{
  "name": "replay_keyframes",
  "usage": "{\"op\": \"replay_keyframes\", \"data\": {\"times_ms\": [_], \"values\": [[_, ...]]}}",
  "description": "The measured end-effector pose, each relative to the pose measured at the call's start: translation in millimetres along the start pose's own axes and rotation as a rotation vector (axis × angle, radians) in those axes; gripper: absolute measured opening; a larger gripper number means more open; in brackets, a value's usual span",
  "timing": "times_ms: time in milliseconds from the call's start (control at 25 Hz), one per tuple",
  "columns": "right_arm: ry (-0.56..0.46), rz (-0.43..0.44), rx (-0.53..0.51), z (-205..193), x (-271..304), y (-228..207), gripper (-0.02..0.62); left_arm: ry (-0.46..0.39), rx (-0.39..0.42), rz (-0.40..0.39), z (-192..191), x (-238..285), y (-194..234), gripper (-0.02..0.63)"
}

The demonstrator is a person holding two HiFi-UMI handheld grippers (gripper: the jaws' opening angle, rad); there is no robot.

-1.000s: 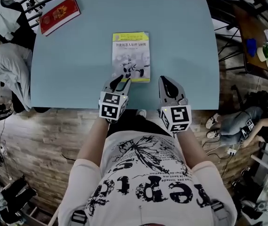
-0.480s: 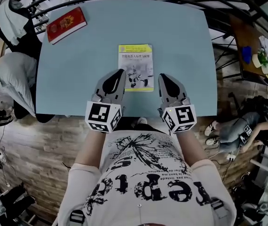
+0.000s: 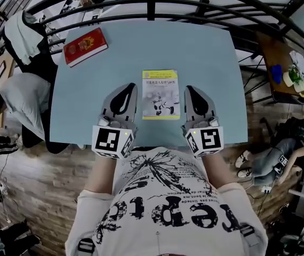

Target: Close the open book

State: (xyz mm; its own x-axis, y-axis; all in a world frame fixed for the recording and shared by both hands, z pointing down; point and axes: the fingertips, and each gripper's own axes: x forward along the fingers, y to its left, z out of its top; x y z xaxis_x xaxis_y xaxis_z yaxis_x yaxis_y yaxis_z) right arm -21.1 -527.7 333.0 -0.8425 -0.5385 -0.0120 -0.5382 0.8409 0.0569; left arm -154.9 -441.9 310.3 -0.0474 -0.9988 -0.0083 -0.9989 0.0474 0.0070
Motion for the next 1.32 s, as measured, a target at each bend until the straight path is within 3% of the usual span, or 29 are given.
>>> {"op": "replay_keyframes", "data": {"times_ms": [280,520,1320], "values": [[-0.019,0.052,0.002,17,12,14,0.009,-0.004,-0.010,-0.015,3,3,12,0.021],[-0.012,0.041,-0.012,16,22,14,0.008,0.026,-0.001,-0.040,-2,9,17,0.021],[0.013,0.042,-0.002,9,31,7,0.008,0.058,-0.022,0.001,-15,19,24,0.021]]}}
